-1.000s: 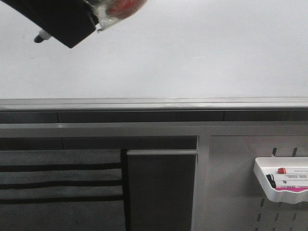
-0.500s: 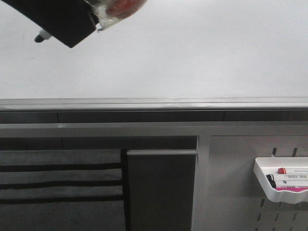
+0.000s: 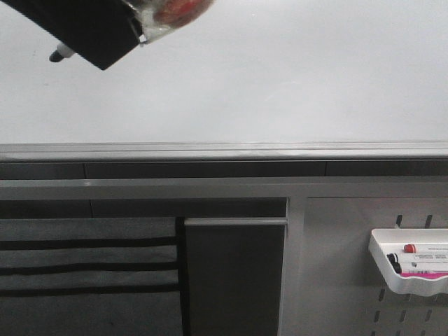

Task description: Write number 3 on whiteboard

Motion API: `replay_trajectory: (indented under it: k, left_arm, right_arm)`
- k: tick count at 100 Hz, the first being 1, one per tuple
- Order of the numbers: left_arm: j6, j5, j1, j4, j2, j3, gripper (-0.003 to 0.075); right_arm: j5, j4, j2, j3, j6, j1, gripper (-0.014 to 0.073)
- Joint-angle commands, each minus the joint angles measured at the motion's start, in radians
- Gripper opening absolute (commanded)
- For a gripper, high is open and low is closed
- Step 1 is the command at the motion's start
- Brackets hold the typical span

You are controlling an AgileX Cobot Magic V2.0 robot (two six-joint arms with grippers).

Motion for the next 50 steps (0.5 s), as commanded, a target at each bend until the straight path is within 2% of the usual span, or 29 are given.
replay_trajectory:
  k: [1, 13, 20, 37, 44, 50]
  left_arm:
    - [-0.004, -0.064, -0.009, -0.033, -0.027, -0.037, 0.0169]
    - [-0.012, -0.089, -0.007, -0.033, -0.038, -0.037, 0.0375]
    - [-0.037, -0.102, 0.003, -0.029, -0.061, -0.037, 0.0438]
    - [-0.114, -0.106, 0.072, -0.025, -0.156, -0.033, 0.0447]
    - [-0.144, -0.106, 0.112, -0.025, -0.205, -0.014, 0.0443]
    - [-0.147, -0.114, 0.148, -0.025, -0.252, 0.023, 0.044]
  right_arm:
    - [-0.019, 0.034, -0.021, -0.032, -0.01, 0.003, 0.0006]
    - [-0.023, 0.003, -0.027, -0.032, -0.003, 0.003, 0.0006]
    - [-0.037, -0.029, -0.037, -0.032, 0.024, 0.003, 0.0006]
    - [-0.062, -0.145, -0.114, -0.032, 0.166, -0.003, 0.0006]
    - [-0.066, -0.257, -0.153, -0.032, 0.306, -0.003, 0.0006]
    - [-0.071, -0.38, -0.184, -0.032, 0.492, -0.008, 0.0006]
